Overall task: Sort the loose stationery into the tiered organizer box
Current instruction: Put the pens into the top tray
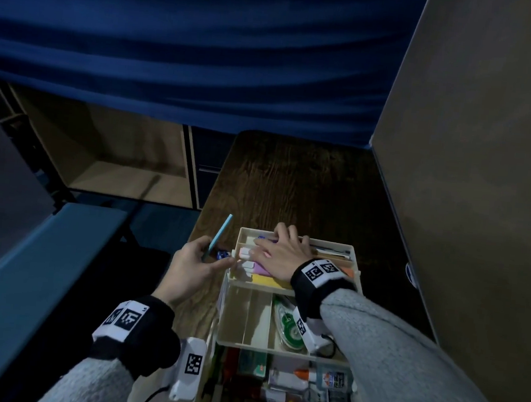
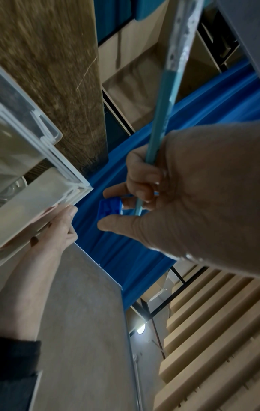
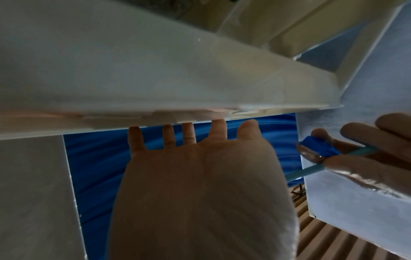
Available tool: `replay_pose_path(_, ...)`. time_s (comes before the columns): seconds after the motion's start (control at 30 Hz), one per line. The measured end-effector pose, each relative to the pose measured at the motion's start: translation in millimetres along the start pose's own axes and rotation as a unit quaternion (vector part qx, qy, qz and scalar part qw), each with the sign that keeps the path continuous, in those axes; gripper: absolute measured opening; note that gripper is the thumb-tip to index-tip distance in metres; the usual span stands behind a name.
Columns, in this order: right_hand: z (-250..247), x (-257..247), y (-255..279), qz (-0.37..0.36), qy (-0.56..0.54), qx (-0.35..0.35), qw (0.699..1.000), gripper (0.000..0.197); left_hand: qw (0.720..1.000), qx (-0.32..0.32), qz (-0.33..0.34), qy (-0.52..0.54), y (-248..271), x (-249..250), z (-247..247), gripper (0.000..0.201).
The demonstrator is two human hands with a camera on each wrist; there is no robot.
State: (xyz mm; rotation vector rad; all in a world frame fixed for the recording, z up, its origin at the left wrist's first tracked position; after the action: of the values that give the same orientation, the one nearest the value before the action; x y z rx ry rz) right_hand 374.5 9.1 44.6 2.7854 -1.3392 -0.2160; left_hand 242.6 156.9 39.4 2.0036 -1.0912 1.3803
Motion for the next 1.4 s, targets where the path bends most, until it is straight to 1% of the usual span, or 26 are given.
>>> replay_pose_path(0.17,3,1,-4,-0.008,0.035,0.046,0.998,0.040,1.000,-0.009,0.000,-0.002,1,3,3,0.026)
replay_pose_path(0.23,5,0,-6,-0.021,0.031,0.044,0.998,0.039,1.000,-0.008,0.003,-0.012,-1,4,6,0.027)
replay_pose_path(0.33,2,-2,-7,0.001,0.031,0.024,0.999,0.043,0.999,0.008,0.005,-0.033,-4,6,10,0.026)
replay_pose_path(0.4,-1,-1,-4,-0.004,0.031,0.054,0.998,0.039,0.999,0.017,0.015,-0.048,-6,7,11,0.025)
replay_pose_path(0.47,-7,-1,3,-0.023,-0.033,0.123,0.992,0.032,0.996,0.020,0.038,-0.075,-7,8,13,0.026)
replay_pose_path(0.5,-9,-2,8,-0.029,-0.122,0.136,0.983,0.030,0.994,0.020,0.053,-0.090,-6,10,16,0.026)
replay_pose_path(0.53,-13,-5,13,-0.021,-0.253,0.124,0.959,0.029,0.992,0.018,0.064,-0.103,-5,12,18,0.026)
replay_pose_path(0.57,-16,-10,18,-0.004,-0.397,0.091,0.913,0.026,0.991,0.012,0.071,-0.112,-5,14,22,0.026)
replay_pose_path(0.6,-19,-15,23,0.015,-0.503,0.070,0.862,0.024,0.990,0.005,0.077,-0.116,-4,17,25,0.026)
replay_pose_path(0.63,-22,-19,26,0.025,-0.543,0.069,0.836,0.024,0.990,-0.003,0.083,-0.116,-4,21,28,0.027)
replay_pose_path(0.7,-24,-21,28,0.043,-0.578,0.057,0.813,0.021,0.989,-0.017,0.093,-0.114,-4,27,35,0.032)
replay_pose_path(0.73,-26,-22,29,0.055,-0.606,0.044,0.792,0.020,0.989,-0.021,0.094,-0.113,-4,29,37,0.033)
replay_pose_path(0.77,-29,-21,30,0.058,-0.629,0.036,0.774,0.017,0.989,-0.019,0.093,-0.112,-4,31,40,0.031)
replay_pose_path(0.8,-33,-19,29,0.054,-0.638,0.047,0.767,0.014,0.989,-0.011,0.091,-0.113,-5,31,41,0.028)
replay_pose_path(0.87,-46,-9,27,0.053,-0.622,0.131,0.770,0.010,0.989,0.011,0.086,-0.123,-6,28,41,0.023)
replay_pose_path(0.9,-55,-1,25,0.059,-0.619,0.195,0.759,0.011,0.989,0.015,0.083,-0.124,-6,26,40,0.022)
replay_pose_path(0.97,-74,19,22,0.063,-0.609,0.328,0.719,0.015,0.990,0.015,0.077,-0.117,-8,21,35,0.023)
replay_pose_path(1.0,-80,31,22,0.055,-0.590,0.380,0.710,0.017,0.991,0.019,0.073,-0.111,-10,19,32,0.024)
replay_pose_path(1.03,-83,41,22,0.044,-0.558,0.416,0.717,0.018,0.992,0.026,0.070,-0.106,-13,17,30,0.025)
replay_pose_path(1.07,-82,50,23,0.027,-0.514,0.432,0.740,0.018,0.992,0.032,0.070,-0.101,-16,16,28,0.024)
replay_pose_path(1.1,-77,56,23,0.008,-0.460,0.427,0.778,0.020,0.992,0.038,0.072,-0.097,-21,15,29,0.023)
replay_pose_path(1.17,-58,62,23,-0.021,-0.323,0.364,0.874,0.024,0.990,0.040,0.090,-0.105,-30,16,31,0.019)
replay_pose_path(1.2,-47,63,22,-0.031,-0.249,0.320,0.914,0.026,0.987,0.036,0.103,-0.119,-35,16,33,0.019)
replay_pose_path(1.23,-35,64,21,-0.040,-0.189,0.280,0.941,0.026,0.984,0.028,0.114,-0.136,-40,16,36,0.018)
replay_pose_path(1.3,-18,65,19,-0.049,-0.138,0.224,0.963,0.027,0.977,0.008,0.131,-0.168,-48,15,39,0.019)
replay_pose_path(1.4,-8,64,17,-0.033,-0.136,0.189,0.972,0.026,0.966,-0.013,0.141,-0.218,-59,10,43,0.028)
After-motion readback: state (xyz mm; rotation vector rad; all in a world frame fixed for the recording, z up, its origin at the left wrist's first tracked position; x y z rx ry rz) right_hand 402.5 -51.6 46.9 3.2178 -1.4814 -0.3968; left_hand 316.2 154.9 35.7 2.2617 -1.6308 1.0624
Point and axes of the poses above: each hand's wrist, its own y-axis away from the middle knuckle, its own z-axis out of the palm, x = y × z, the point moved 1 cm from there along -y, towards the middle knuckle, and after that the axes turned 9 degrees about x, right-handed, at the moved point
